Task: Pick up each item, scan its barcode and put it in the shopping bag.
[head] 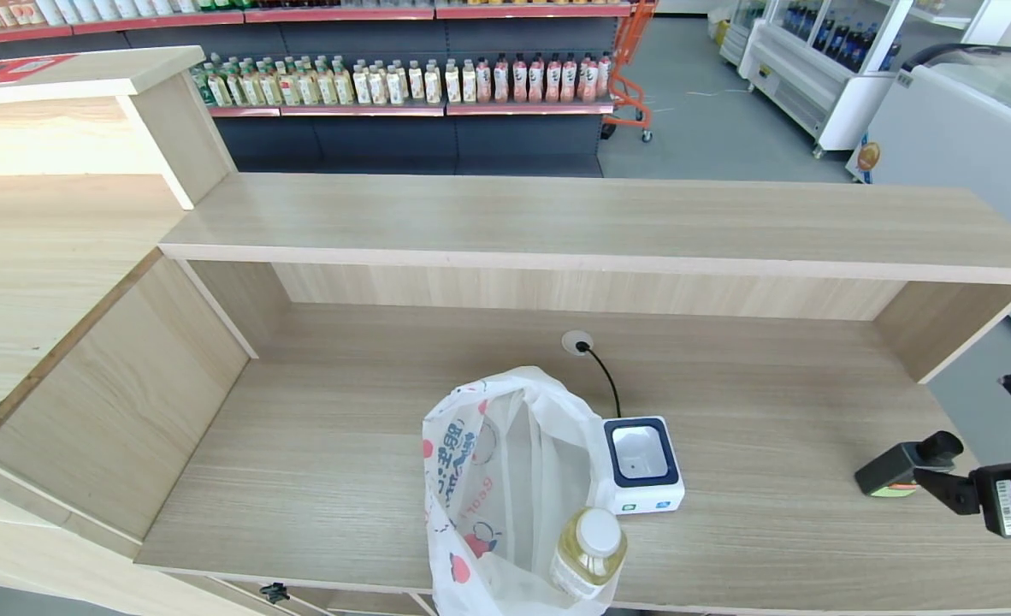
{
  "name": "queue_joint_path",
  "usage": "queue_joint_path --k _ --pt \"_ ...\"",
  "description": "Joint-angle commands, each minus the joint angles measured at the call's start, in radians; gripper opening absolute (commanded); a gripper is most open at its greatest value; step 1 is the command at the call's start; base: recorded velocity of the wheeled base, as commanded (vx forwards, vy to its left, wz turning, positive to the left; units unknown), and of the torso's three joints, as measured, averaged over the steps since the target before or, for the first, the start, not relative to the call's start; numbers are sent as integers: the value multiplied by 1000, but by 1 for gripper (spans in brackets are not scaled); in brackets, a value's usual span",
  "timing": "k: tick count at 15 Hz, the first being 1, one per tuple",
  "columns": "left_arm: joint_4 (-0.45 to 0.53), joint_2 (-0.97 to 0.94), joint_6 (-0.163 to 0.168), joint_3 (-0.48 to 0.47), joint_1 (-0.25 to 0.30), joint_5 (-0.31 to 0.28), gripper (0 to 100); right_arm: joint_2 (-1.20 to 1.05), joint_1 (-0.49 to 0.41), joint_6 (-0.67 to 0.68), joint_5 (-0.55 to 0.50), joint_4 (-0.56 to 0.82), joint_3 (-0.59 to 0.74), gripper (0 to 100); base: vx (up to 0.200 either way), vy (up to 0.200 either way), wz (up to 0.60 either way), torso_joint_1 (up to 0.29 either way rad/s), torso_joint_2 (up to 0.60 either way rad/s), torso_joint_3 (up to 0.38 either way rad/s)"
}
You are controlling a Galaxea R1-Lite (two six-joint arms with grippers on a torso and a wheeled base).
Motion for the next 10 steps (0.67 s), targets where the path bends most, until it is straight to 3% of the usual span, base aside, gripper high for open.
queue_joint_path --k 1,10 --pt "0 0 0 0 -1 0 100 -57 -106 -6 46 18 8 100 0 0 0 0 0 0" --pt "0 0 0 0 -1 0 100 -113 -127 -11 89 15 71 100 0 0 0 0 0 0"
